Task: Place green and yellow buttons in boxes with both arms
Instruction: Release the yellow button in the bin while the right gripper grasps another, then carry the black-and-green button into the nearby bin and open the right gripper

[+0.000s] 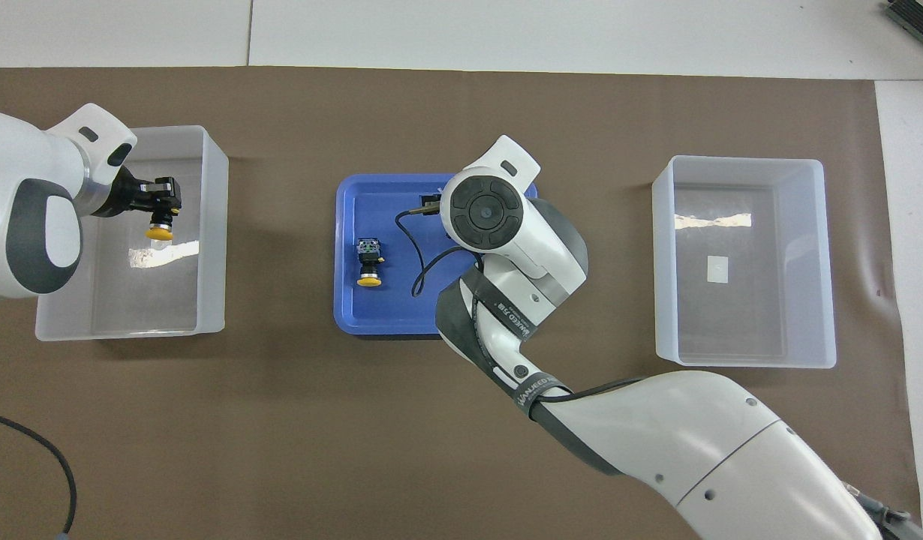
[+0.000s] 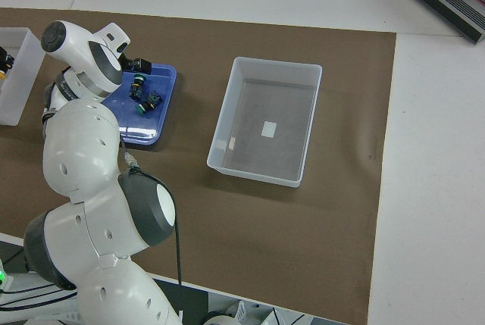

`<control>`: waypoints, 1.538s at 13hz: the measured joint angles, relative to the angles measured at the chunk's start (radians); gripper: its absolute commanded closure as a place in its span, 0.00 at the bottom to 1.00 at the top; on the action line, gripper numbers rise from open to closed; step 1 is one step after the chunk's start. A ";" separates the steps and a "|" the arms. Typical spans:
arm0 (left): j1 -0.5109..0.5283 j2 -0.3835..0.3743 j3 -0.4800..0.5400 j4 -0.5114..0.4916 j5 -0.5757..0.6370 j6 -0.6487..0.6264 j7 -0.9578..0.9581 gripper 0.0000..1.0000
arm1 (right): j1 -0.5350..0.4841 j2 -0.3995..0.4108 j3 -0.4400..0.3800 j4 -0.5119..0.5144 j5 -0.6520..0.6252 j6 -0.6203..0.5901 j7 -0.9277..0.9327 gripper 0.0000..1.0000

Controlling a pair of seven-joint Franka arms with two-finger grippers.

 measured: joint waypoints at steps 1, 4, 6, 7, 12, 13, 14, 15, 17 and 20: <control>0.001 0.003 0.002 -0.020 0.000 0.029 0.011 1.00 | -0.005 0.007 0.000 -0.007 0.000 0.012 -0.020 0.06; 0.001 0.032 0.004 -0.040 0.000 0.093 0.025 1.00 | -0.003 0.022 0.000 -0.037 0.002 0.039 -0.032 0.16; 0.001 0.045 0.004 -0.040 0.000 0.109 0.026 1.00 | -0.002 0.023 0.001 -0.054 0.003 0.058 -0.032 0.16; 0.001 0.047 0.005 -0.040 0.000 0.114 0.026 1.00 | -0.002 0.022 0.002 -0.056 0.005 0.061 -0.032 0.18; 0.011 0.061 0.008 -0.040 0.000 0.134 0.027 0.81 | 0.001 0.022 0.006 -0.078 0.014 0.061 -0.032 0.73; 0.012 0.063 0.008 -0.040 0.000 0.135 0.027 0.63 | 0.001 0.022 0.007 -0.080 0.015 0.063 -0.032 0.96; 0.013 0.064 0.008 -0.040 0.000 0.135 0.027 0.50 | 0.001 0.018 0.009 -0.080 0.017 0.063 -0.032 1.00; 0.013 0.064 0.008 -0.040 0.000 0.135 0.027 0.29 | 0.000 0.017 0.009 -0.081 0.025 0.063 -0.032 1.00; 0.013 0.064 0.007 -0.040 0.000 0.135 0.027 0.01 | 0.000 0.013 0.009 -0.081 0.090 0.064 -0.032 1.00; 0.013 0.064 0.008 -0.035 0.000 0.133 0.028 0.00 | -0.002 -0.043 0.009 -0.077 0.176 0.038 -0.032 1.00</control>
